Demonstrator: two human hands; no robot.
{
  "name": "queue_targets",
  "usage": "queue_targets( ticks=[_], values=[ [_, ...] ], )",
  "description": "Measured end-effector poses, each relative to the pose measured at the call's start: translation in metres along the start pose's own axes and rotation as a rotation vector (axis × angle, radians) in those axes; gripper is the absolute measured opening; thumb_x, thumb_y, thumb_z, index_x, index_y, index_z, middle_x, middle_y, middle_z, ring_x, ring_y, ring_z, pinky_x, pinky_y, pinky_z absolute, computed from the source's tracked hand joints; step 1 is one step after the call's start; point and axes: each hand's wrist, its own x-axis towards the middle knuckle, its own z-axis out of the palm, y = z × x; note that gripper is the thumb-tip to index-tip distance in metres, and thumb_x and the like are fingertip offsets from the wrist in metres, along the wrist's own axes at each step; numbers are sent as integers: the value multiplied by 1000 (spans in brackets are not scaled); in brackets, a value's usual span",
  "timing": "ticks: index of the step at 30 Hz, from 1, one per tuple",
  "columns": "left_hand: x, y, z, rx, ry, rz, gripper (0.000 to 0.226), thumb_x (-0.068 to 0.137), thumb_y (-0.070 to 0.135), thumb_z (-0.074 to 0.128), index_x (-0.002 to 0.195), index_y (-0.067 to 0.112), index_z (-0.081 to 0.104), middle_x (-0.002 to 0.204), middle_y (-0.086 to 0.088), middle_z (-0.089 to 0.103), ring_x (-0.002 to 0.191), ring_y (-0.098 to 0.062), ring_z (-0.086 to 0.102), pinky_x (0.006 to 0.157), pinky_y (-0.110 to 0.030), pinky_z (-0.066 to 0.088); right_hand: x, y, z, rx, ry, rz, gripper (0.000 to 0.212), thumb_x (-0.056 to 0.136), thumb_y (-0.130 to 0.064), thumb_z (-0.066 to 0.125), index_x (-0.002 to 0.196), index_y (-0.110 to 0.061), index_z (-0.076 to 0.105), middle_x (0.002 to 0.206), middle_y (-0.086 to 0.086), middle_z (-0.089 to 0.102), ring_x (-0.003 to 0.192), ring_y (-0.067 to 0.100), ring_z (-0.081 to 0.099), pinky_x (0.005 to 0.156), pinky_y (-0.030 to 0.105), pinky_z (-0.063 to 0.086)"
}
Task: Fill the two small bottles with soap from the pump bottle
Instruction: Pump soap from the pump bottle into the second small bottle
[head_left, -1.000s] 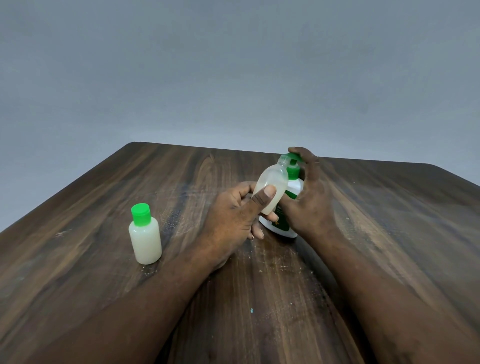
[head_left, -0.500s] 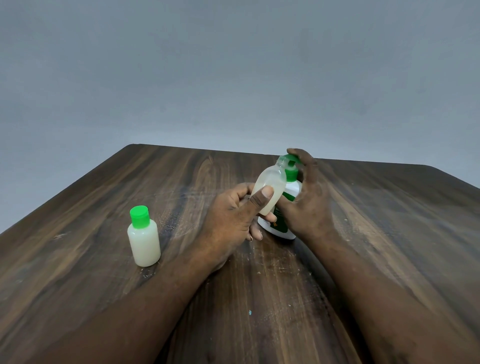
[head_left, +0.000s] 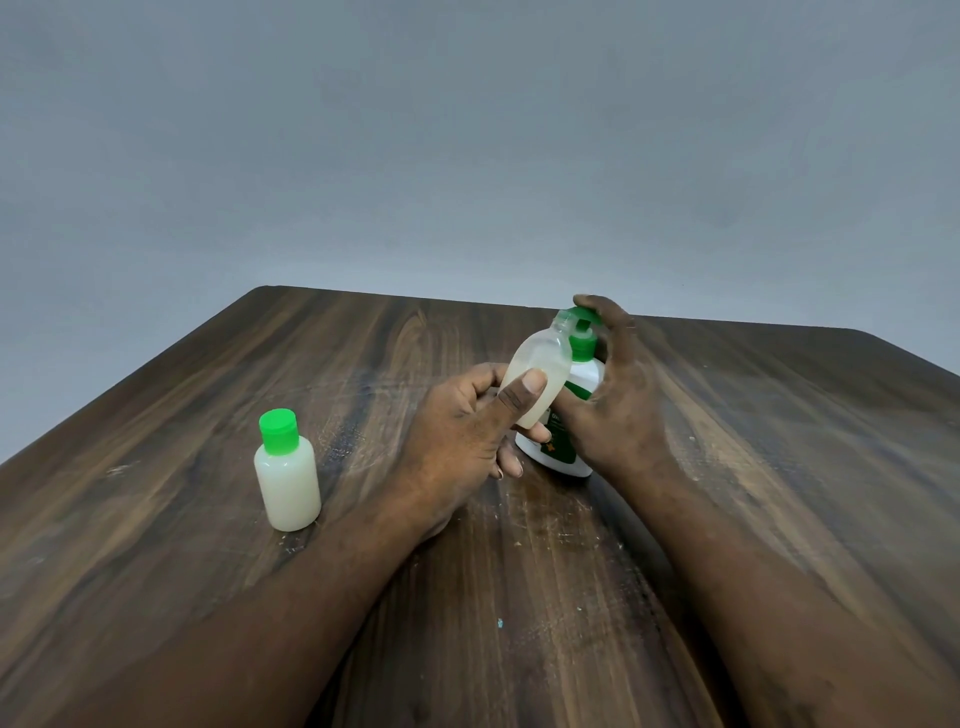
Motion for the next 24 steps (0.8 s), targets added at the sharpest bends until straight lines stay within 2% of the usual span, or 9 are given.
queue_targets(
  ticks=[3,7,10,13,16,19,24],
  values=[
    [1,2,1,-7,6,-3,39,95,49,63,116,17,70,88,-10,80,49,-15,60,48,-23,48,1,1,0,-5,-4,-10,85,82,-28,87,152,-39,40,124,-16,65,106,1,67,86,35,61],
    [1,3,2,-8,13,-3,39,96,49,63,115,15,71,88,-10,80,48,-15,59,48,-23,47,1,1,0,3,-5,-6,82,83,-29,87,149,-42,39,124,-22,63,107,-2,66,85,30,60],
    [0,1,0,2,10,-5,39,95,49,63,114,16,71,87,-10,80,48,-14,59,48,-23,47,0,-1,1,29,1,7,76,81,-37,83,143,-47,40,122,-20,65,110,2,67,86,40,61],
    [-1,0,-1,10,10,-7,40,94,51,64,113,16,71,87,-10,80,48,-15,59,48,-23,47,0,-2,1,27,9,15,72,79,-41,80,140,-46,43,118,-24,65,111,1,66,88,43,61],
    [0,2,0,9,16,-4,40,94,51,64,113,17,71,87,-9,80,48,-16,59,48,-23,48,0,-1,1,-4,6,4,78,82,-34,86,145,-44,40,120,-22,64,108,-2,66,85,37,61],
    [1,3,2,12,13,-5,42,93,53,63,114,17,71,87,-8,80,50,-16,60,50,-25,48,0,0,0,-19,-3,1,86,83,-35,87,152,-43,37,127,-19,63,106,-3,65,83,32,60],
    [2,3,1,22,18,-4,41,94,52,63,114,18,70,87,-8,81,49,-15,60,49,-23,49,1,1,0,-1,-9,-10,84,83,-31,87,150,-41,38,122,-20,63,106,1,67,82,35,62]
  ],
)
